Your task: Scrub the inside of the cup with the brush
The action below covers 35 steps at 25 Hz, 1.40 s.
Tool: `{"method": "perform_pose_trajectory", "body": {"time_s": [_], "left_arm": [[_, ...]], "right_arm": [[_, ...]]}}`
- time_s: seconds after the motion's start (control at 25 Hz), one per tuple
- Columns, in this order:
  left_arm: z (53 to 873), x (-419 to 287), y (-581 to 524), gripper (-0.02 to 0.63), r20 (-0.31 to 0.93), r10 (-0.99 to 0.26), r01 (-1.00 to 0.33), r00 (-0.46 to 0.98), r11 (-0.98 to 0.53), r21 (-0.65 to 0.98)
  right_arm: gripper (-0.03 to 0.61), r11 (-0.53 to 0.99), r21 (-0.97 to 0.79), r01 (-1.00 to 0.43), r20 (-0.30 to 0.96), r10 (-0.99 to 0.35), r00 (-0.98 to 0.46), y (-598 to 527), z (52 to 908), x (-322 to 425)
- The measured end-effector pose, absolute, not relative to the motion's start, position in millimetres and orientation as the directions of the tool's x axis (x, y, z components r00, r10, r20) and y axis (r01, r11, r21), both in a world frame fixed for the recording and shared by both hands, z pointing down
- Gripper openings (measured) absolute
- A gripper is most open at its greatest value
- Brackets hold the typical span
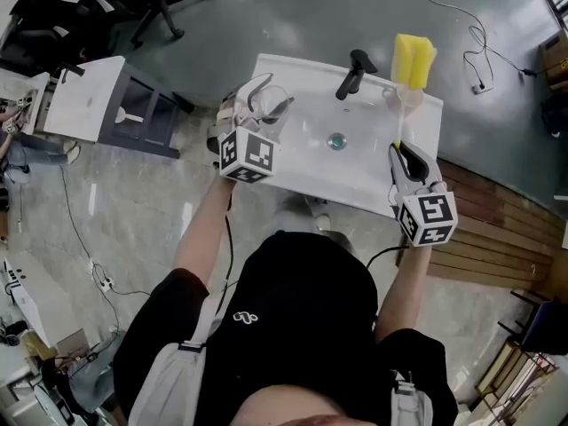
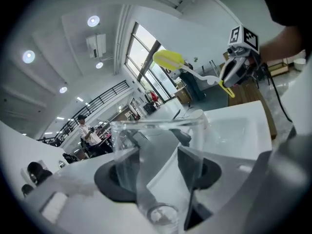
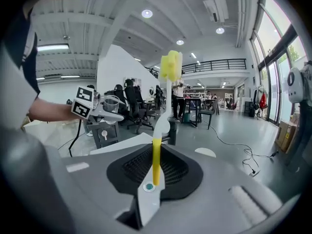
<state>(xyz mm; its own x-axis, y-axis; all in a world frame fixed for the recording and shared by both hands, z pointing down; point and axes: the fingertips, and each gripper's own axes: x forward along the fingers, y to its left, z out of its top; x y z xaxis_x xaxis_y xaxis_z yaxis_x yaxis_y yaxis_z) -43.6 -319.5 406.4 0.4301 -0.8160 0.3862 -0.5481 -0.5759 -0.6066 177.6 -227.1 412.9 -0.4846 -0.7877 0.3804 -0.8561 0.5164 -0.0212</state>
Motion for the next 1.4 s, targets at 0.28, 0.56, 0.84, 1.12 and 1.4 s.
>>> {"method": "perform_pose_trajectory", "body": {"time_s": [0.28,0.56,0.84,1.12,1.4], "left_arm": [[422,-41,-301,0.256,0.473,-0.801,-0.442,0.366,-0.597,-0.670],[426,-35,-290,0.256,0.524,-0.791,-0.407,0.316,-0.612,-0.679],[437,-39,-282,0.256,0.581,-0.768,-0.357,0.270,-0.640,-0.680],[444,-39,-275,0.256,0.605,-0.762,-0.238,0.231,-0.647,-0.724],[448,-40,-272,0.256,0.621,-0.761,-0.131,0.187,-0.646,-0.752]], "right_arm": [[0.051,0.583,0.070,-0.810,0.454,-0.741,-0.494,-204,426,181],[0.051,0.668,0.149,-0.729,0.528,-0.677,-0.513,-182,436,166],[0.051,0.734,0.241,-0.635,0.612,-0.622,-0.488,-163,452,146],[0.051,0.763,0.366,-0.533,0.681,-0.610,-0.405,-155,460,148],[0.051,0.758,0.478,-0.444,0.715,-0.629,-0.305,-155,459,160]]}}
